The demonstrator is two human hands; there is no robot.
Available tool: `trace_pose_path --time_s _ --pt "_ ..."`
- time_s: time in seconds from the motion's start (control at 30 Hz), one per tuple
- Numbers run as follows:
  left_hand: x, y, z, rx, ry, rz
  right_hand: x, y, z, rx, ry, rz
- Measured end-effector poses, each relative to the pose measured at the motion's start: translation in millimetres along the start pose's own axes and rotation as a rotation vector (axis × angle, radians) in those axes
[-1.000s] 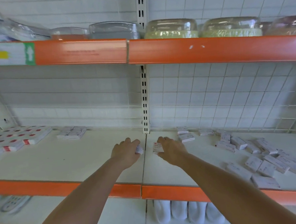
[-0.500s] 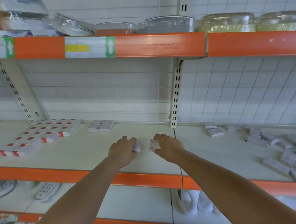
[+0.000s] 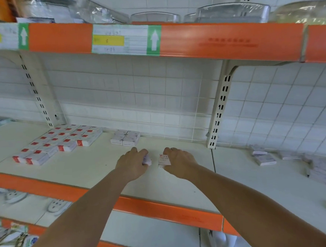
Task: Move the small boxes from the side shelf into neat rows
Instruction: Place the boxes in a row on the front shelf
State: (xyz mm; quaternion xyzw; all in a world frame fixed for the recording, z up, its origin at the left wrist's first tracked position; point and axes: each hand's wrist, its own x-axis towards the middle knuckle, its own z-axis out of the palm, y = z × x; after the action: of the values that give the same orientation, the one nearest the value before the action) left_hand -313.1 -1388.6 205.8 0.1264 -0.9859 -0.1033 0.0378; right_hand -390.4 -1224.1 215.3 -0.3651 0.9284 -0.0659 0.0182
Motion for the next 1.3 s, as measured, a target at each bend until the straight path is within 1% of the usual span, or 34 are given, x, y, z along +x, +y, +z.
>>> trace_pose_path --time_s 0.23,0.4,0.53,0.67,0.87,1.03,1.17,1.3 --pt "14 -26 2 -0.071 -0.021 -0.058 28 -16 2 -0.019 -0.009 -0.017" --pt "27 -55 -6 -0.085 -0.01 -0.045 50 -36 7 -0.037 -0.008 0.009" --pt "33 -85 -13 -0.04 -0.008 -0.024 68 -63 11 -0.03 0.012 0.052" --pt "41 -118 -24 -0.001 0.009 0.038 89 -100 17 -0.006 0.023 0.108" --pt "55 -159 -30 -0.064 -0.052 0.11 110 -141 26 0.014 0.038 0.229" --pt "66 -180 -28 -0.117 -0.074 0.148 121 -157 33 0.004 0.051 0.309" --pt "72 -189 -24 -0.186 -0.089 0.116 126 -163 40 0.022 0.059 0.33" --pt "78 -189 -17 -0.197 -0.102 0.107 128 -164 49 0.021 0.068 0.341"
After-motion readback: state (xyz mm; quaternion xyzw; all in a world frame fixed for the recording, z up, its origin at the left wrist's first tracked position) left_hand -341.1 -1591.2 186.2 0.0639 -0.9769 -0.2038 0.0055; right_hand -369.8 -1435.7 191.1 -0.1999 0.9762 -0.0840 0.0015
